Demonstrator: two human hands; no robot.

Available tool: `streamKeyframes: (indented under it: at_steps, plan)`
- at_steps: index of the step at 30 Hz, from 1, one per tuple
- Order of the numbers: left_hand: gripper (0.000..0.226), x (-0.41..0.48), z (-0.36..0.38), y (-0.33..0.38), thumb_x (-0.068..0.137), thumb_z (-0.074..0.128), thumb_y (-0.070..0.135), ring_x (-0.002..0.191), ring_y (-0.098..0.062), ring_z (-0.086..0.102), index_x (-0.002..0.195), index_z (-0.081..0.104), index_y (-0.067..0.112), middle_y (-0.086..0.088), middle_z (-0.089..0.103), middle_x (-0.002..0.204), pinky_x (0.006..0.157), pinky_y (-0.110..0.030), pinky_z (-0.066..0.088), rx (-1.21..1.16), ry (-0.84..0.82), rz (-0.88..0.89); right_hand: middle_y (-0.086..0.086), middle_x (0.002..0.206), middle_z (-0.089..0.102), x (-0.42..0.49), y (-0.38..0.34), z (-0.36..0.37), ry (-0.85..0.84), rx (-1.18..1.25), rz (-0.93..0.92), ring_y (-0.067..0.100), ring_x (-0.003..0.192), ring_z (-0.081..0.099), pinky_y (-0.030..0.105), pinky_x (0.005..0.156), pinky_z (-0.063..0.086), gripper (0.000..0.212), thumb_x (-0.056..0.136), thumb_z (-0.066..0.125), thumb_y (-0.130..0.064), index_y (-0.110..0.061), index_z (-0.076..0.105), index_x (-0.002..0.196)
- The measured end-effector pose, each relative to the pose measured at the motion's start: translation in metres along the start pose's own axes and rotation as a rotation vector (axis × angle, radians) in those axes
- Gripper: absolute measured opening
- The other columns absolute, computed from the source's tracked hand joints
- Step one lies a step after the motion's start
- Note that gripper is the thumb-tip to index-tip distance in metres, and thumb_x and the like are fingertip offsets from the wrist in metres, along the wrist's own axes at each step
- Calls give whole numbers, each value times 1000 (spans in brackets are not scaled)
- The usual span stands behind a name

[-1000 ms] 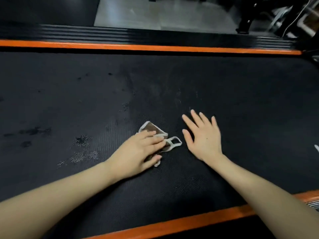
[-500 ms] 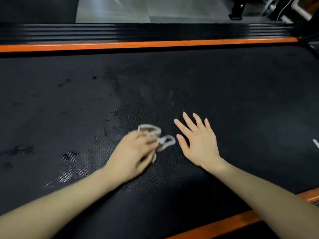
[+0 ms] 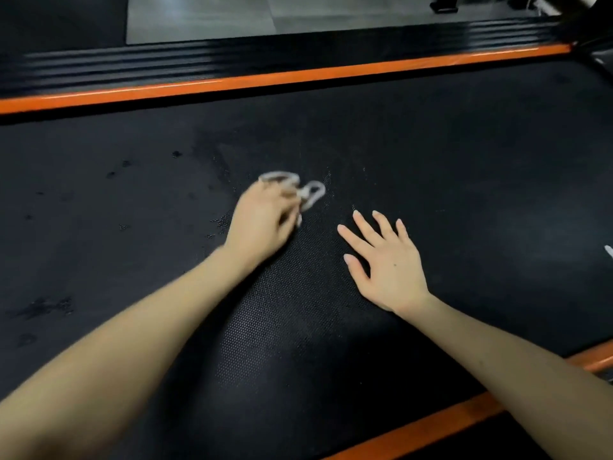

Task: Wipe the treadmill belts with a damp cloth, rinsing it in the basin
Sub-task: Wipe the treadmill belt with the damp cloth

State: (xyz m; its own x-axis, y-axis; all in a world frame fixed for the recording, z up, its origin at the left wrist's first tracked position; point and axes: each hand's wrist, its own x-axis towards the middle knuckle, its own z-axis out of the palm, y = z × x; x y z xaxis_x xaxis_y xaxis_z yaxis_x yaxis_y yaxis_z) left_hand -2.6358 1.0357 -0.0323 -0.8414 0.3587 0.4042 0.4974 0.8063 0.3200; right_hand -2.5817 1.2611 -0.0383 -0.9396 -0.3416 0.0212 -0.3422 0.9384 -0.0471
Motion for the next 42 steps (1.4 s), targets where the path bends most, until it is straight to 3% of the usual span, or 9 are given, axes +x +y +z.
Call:
streamKeyframes:
  at_steps: [3, 8, 12, 17, 22, 26, 28, 34, 42]
  plan:
    - [25, -80, -23, 28, 85, 58, 22, 101, -24, 59, 102, 73, 13, -1, 67, 113, 89, -37, 48, -103, -129, 146, 4, 146, 42, 1, 1, 0, -2, 6, -8, 35, 134, 36, 58, 107, 28, 49, 93, 32, -44, -29, 45, 138]
    - [27, -85, -23, 10, 89, 58, 24, 107, -24, 60, 106, 72, 7, -8, 65, 120, 98, -38, 44, -88, -58, 272, 3, 146, 42, 1, 1, 0, 10, 13, -2, 33, 135, 35, 57, 109, 27, 47, 96, 29, -43, -30, 45, 138]
    - [30, 5, 2, -44, 88, 51, 24, 103, -31, 61, 106, 71, 10, -10, 66, 119, 93, -35, 43, 69, 49, 17, 1, 145, 43, 2, 2, 1, 19, 22, 4, 32, 135, 36, 56, 109, 29, 46, 96, 29, -44, -31, 45, 137]
    - [29, 78, 17, -64, 80, 49, 18, 83, -33, 65, 85, 76, 7, -9, 72, 96, 80, -37, 49, 118, 88, -228, 3, 145, 43, 1, 3, 2, 36, 22, -14, 33, 135, 36, 57, 108, 29, 47, 95, 29, -43, -30, 45, 137]
    - [37, 62, 6, -81, 89, 45, 30, 100, -26, 64, 96, 75, 10, -6, 71, 108, 87, -35, 49, 75, -147, 206, 4, 145, 43, 1, 0, 1, 9, -4, -16, 35, 134, 36, 58, 108, 28, 48, 95, 28, -43, -29, 46, 137]
    - [29, 100, 11, -118, 92, 49, 20, 110, -33, 60, 97, 74, 7, -12, 67, 116, 91, -38, 45, 141, -75, -102, 4, 145, 42, 1, 2, 3, 24, 5, -8, 34, 135, 35, 58, 108, 27, 47, 96, 29, -43, -29, 46, 137]
    - [26, 99, 16, -118, 92, 51, 15, 112, -31, 59, 99, 73, 4, -11, 68, 115, 93, -36, 42, 155, -22, -135, 5, 145, 42, 2, 3, 3, 25, -3, -16, 35, 135, 35, 58, 109, 27, 47, 96, 29, -43, -28, 46, 137]
    - [25, 24, -14, -75, 88, 55, 21, 95, -35, 63, 100, 74, 10, -8, 70, 111, 85, -40, 47, 48, -29, -7, 5, 146, 42, 4, 2, 2, 4, -23, -11, 34, 134, 35, 58, 109, 25, 48, 96, 27, -44, -29, 45, 138]
    - [28, -162, -46, 53, 91, 53, 25, 116, -21, 53, 109, 72, 15, 3, 67, 118, 102, -38, 38, -236, -258, 230, 7, 146, 42, 2, -1, 0, -13, -40, -13, 37, 133, 35, 58, 109, 26, 51, 95, 24, -45, -28, 44, 139]
